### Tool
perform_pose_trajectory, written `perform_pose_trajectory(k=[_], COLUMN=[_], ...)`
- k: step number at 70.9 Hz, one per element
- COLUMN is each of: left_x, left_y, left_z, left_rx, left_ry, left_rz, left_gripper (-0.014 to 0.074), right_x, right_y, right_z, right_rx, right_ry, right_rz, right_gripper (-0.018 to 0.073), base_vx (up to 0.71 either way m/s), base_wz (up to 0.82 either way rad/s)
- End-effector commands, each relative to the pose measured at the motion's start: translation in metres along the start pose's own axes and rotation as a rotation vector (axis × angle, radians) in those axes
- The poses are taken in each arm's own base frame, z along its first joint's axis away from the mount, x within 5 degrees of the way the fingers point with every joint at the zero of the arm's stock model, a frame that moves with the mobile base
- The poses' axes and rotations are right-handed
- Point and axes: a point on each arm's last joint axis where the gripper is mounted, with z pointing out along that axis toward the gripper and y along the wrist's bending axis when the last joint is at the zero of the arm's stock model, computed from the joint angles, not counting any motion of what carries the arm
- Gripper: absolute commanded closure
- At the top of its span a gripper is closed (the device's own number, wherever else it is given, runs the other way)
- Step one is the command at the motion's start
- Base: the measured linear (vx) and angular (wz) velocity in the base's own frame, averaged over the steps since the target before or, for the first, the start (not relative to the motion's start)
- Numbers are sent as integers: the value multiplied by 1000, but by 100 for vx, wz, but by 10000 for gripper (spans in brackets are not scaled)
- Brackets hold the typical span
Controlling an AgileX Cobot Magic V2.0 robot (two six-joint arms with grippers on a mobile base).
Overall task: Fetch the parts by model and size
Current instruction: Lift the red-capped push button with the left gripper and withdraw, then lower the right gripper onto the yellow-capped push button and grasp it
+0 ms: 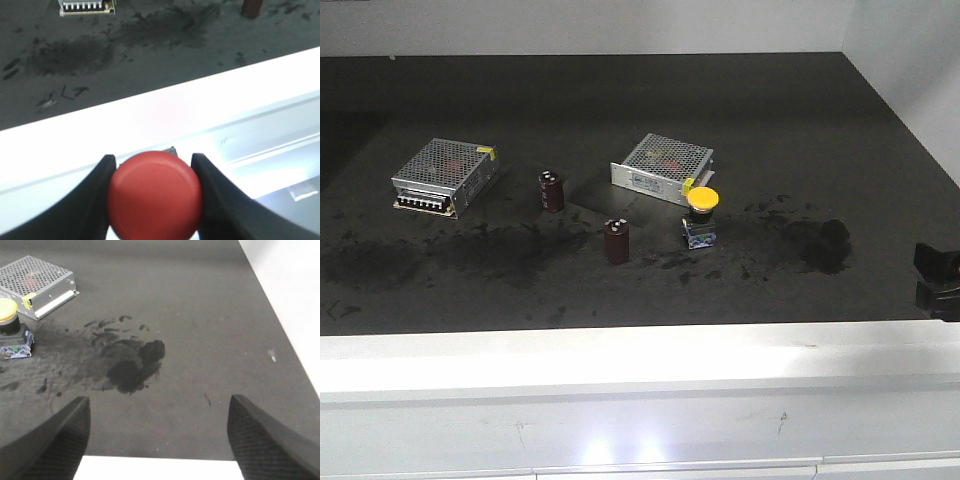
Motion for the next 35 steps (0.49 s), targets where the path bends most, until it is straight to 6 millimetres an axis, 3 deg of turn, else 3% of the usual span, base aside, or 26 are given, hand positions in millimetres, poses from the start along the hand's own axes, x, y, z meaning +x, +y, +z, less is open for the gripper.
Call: perform_pose_trajectory(k=[1, 15, 35], left_x=[-10, -10, -10], left_y=[-1, -1, -1], left_z=[-5, -5, -5], left_rx=[16, 17, 17], left_ry=[-87, -93, -93], left_rz=[-1, -1, -1], left_gripper=[603, 603, 603], right_x=[-16, -24, -59], right_y=[-2, 2, 47], right_z=[-4, 0, 44], right_rx=[8, -18, -187], right_ry=[-85, -113, -12], right_rz=[5, 4, -114], right_gripper=[13, 13, 13], base_vx=[0, 0, 0], base_wz=[0, 0, 0])
